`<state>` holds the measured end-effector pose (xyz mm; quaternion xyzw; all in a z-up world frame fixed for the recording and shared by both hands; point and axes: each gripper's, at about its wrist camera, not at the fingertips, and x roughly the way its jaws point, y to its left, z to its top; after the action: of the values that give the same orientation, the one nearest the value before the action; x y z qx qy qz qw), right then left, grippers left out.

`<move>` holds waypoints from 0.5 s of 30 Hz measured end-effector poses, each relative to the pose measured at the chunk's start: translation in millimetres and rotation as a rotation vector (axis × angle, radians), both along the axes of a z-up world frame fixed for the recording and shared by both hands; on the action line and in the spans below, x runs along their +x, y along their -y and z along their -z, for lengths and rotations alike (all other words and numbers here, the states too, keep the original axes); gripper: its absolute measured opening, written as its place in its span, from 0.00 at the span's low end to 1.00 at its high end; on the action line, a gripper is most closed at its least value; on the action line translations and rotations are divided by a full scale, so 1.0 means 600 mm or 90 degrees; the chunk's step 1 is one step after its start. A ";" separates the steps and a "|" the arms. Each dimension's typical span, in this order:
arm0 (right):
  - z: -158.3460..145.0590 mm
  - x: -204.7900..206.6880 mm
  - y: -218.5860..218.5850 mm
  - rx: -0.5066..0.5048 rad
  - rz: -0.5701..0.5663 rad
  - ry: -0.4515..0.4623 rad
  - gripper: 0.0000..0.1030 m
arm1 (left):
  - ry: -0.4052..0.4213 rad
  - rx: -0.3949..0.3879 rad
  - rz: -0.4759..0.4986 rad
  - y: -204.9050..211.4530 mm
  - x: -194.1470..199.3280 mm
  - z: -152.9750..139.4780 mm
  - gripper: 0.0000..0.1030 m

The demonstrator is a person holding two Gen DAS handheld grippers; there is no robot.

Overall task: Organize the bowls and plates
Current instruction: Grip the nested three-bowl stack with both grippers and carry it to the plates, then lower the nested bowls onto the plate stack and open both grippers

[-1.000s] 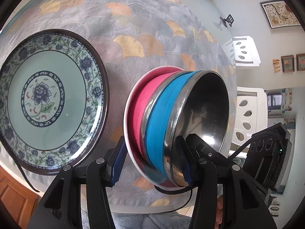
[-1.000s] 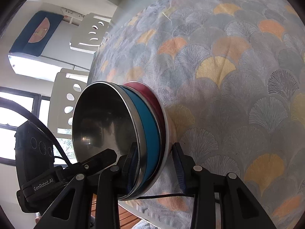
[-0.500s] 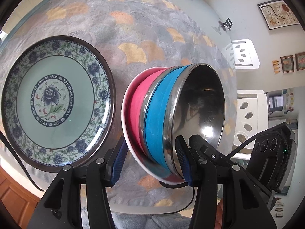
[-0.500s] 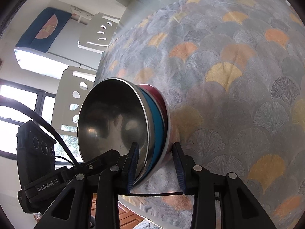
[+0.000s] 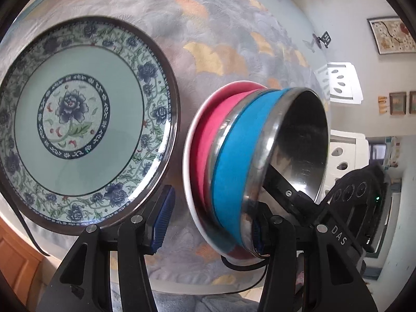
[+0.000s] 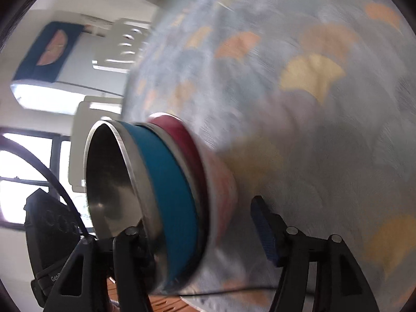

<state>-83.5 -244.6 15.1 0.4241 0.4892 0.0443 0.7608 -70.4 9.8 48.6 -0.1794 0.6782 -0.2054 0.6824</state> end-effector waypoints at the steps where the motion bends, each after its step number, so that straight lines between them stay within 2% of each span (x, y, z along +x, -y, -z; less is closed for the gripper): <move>1: -0.006 0.001 -0.004 -0.016 -0.005 0.003 0.49 | 0.011 -0.001 0.009 0.002 -0.001 -0.007 0.46; 5: -0.024 -0.004 -0.011 -0.040 -0.017 0.031 0.38 | 0.052 0.038 0.032 0.014 -0.005 -0.025 0.46; 11: -0.029 -0.001 -0.020 -0.062 -0.024 0.032 0.38 | 0.061 0.026 0.030 0.008 -0.007 -0.040 0.46; 15: -0.049 0.000 -0.034 -0.085 -0.038 0.054 0.38 | 0.098 0.037 0.031 0.001 -0.013 -0.066 0.46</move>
<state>-83.3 -224.5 44.5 0.3554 0.4708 0.0520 0.8058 -78.1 8.9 88.2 -0.1265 0.6335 -0.2156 0.7322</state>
